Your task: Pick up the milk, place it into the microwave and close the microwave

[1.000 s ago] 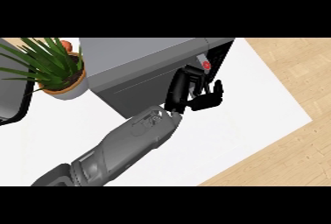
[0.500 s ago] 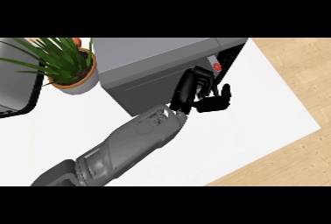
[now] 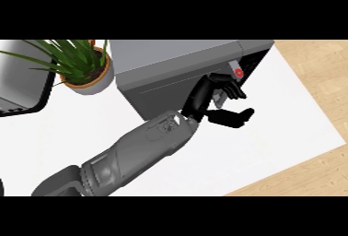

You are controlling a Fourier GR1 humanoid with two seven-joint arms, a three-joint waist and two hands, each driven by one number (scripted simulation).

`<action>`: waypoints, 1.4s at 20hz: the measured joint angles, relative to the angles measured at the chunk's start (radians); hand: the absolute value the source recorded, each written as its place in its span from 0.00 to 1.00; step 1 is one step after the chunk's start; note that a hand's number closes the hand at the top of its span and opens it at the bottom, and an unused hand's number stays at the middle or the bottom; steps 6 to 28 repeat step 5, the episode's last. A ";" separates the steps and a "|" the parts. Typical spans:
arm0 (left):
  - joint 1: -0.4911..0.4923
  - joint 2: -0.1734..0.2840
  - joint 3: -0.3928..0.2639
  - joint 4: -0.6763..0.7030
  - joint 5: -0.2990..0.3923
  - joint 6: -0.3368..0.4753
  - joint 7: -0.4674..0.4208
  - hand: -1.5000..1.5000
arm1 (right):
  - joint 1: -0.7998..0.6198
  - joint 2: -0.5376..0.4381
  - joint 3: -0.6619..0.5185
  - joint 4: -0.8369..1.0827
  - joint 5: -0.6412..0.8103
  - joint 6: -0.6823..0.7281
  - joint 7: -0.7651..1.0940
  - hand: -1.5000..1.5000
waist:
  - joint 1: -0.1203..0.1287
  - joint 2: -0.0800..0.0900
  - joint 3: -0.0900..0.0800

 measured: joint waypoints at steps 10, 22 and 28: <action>0.001 0.000 -0.016 0.004 0.020 -0.031 -0.011 0.00 | 0.017 -0.005 -0.023 -0.022 -0.017 -0.008 0.012 0.00 | 0.021 -0.004 -0.001; 0.001 0.000 -0.016 0.004 0.020 -0.031 -0.011 0.00 | 0.017 -0.005 -0.023 -0.022 -0.017 -0.008 0.012 0.00 | 0.021 -0.004 -0.001; 0.001 0.000 -0.016 0.004 0.020 -0.031 -0.011 0.00 | 0.017 -0.005 -0.023 -0.022 -0.017 -0.008 0.012 0.00 | 0.021 -0.004 -0.001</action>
